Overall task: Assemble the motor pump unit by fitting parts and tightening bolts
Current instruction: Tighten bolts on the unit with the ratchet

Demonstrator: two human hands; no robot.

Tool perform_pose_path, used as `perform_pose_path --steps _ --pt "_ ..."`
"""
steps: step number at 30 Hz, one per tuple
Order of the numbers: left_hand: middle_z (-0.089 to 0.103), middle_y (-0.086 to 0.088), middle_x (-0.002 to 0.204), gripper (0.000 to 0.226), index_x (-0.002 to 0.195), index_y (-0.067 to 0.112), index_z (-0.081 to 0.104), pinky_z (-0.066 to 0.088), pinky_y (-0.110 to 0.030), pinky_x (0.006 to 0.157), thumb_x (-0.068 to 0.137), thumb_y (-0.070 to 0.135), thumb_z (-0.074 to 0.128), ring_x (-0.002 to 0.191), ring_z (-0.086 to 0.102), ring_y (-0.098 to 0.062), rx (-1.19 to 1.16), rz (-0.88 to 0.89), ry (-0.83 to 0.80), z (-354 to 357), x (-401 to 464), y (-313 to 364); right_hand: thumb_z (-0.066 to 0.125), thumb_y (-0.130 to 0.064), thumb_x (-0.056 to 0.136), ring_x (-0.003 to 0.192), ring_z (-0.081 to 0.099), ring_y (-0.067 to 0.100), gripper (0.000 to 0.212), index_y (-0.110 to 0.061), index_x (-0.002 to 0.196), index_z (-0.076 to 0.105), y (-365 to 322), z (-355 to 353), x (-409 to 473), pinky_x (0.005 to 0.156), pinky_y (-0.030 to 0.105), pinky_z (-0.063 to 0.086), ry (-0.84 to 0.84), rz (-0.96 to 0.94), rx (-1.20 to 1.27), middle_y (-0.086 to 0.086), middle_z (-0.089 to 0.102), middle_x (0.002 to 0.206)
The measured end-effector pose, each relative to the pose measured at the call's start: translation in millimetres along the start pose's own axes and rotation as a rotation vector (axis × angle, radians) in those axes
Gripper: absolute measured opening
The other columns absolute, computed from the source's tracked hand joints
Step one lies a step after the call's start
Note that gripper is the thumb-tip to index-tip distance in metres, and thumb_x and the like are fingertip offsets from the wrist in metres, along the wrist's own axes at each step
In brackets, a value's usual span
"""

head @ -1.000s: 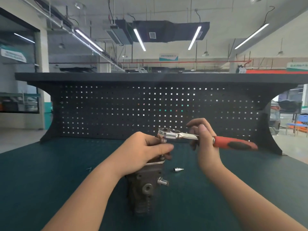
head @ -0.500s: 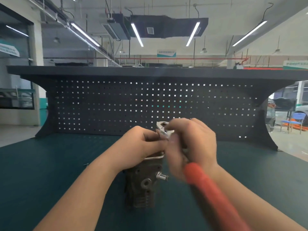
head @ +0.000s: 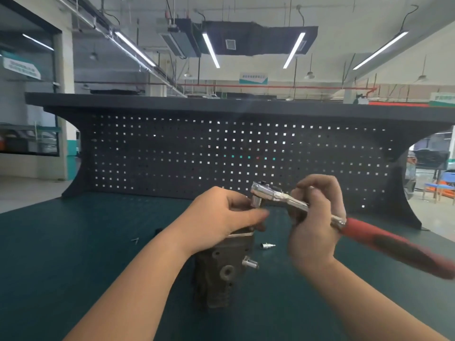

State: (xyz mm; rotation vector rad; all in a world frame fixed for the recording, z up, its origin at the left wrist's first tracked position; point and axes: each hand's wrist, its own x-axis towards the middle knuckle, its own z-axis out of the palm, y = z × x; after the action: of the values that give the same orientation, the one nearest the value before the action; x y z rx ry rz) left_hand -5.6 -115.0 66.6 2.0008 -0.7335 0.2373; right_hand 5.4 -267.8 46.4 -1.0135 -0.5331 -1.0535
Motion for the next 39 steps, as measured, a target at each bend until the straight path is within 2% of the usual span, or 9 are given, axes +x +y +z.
perform_pose_path --steps 6,10,17,19,23,26,30,33,39 --pt "0.073 0.016 0.072 0.021 0.069 0.038 0.075 0.048 -0.017 0.067 0.071 0.056 0.064 0.069 0.063 0.006 -0.040 0.057 -0.020 -1 0 3 0.045 -0.016 0.077 0.047 0.047 0.012 0.019 -0.027 0.092 0.045 -36 16 -14 0.049 0.030 0.043 -0.300 -0.801 -0.685 -0.006 0.054 0.055" --pt "0.074 0.013 0.076 0.020 0.078 0.028 0.078 0.049 -0.020 0.076 0.083 0.045 0.069 0.073 0.067 0.001 -0.016 0.035 -0.020 -3 0 1 0.041 -0.022 0.082 0.052 0.045 0.002 0.022 -0.040 0.092 0.050 -17 0 -2 0.054 0.019 0.037 -0.281 -0.435 -0.298 -0.016 0.049 0.060" --pt "0.076 0.011 0.085 0.024 0.085 0.026 0.079 0.051 -0.030 0.089 0.087 0.046 0.066 0.085 0.069 -0.005 0.051 -0.004 0.012 -3 -1 3 0.048 -0.047 0.067 0.055 0.038 0.017 0.035 -0.020 0.086 0.060 23 -13 25 0.050 0.028 0.032 -0.359 0.545 -0.071 -0.001 0.044 0.058" --pt "0.076 0.010 0.085 0.028 0.083 0.028 0.078 0.052 -0.034 0.090 0.084 0.052 0.065 0.085 0.069 -0.006 0.075 0.001 0.024 -2 0 1 0.044 -0.038 0.073 0.054 0.038 0.018 0.031 -0.017 0.089 0.058 25 -8 21 0.048 0.027 0.031 -0.286 0.602 0.048 -0.002 0.047 0.057" --pt "0.077 0.007 0.088 0.025 0.093 0.033 0.076 0.051 -0.018 0.084 0.073 0.048 0.076 0.089 0.071 -0.003 -0.058 0.032 -0.021 -2 0 -1 0.041 -0.018 0.077 0.052 0.040 0.005 0.014 -0.026 0.076 0.053 -3 0 6 0.050 0.020 0.035 -0.106 -0.024 -0.110 -0.009 0.047 0.059" --pt "0.076 0.008 0.081 0.015 0.082 0.034 0.077 0.050 -0.014 0.071 0.068 0.039 0.078 0.079 0.069 -0.001 -0.084 0.073 -0.024 0 2 -1 0.041 -0.028 0.072 0.053 0.043 0.005 0.019 -0.039 0.073 0.057 -35 12 -3 0.055 0.024 0.039 -0.315 -0.405 -0.549 -0.009 0.056 0.056" --pt "0.058 0.024 0.048 0.044 0.049 0.040 0.066 0.035 -0.001 0.048 0.078 0.007 0.063 0.048 0.051 0.013 0.002 0.121 -0.010 -2 1 0 0.045 -0.019 0.070 0.057 0.031 0.014 0.018 -0.010 0.069 0.061 -44 21 -15 0.054 0.035 0.032 -0.457 -0.823 -0.814 0.000 0.049 0.059" --pt "0.069 0.017 0.062 0.021 0.065 0.037 0.075 0.042 -0.005 0.058 0.084 0.032 0.070 0.059 0.059 0.011 -0.086 0.114 -0.043 -1 -1 3 0.044 -0.016 0.076 0.059 0.041 0.012 0.015 -0.016 0.078 0.059 -32 11 -10 0.056 0.032 0.038 -0.396 -0.730 -0.661 -0.006 0.055 0.065" --pt "0.076 0.011 0.082 0.023 0.083 0.024 0.079 0.042 -0.016 0.075 0.082 0.044 0.068 0.073 0.064 0.006 -0.016 0.053 0.009 -1 0 3 0.046 -0.037 0.073 0.055 0.041 0.004 0.019 -0.021 0.081 0.054 2 -10 19 0.052 0.020 0.036 -0.250 0.075 -0.211 -0.015 0.047 0.065"
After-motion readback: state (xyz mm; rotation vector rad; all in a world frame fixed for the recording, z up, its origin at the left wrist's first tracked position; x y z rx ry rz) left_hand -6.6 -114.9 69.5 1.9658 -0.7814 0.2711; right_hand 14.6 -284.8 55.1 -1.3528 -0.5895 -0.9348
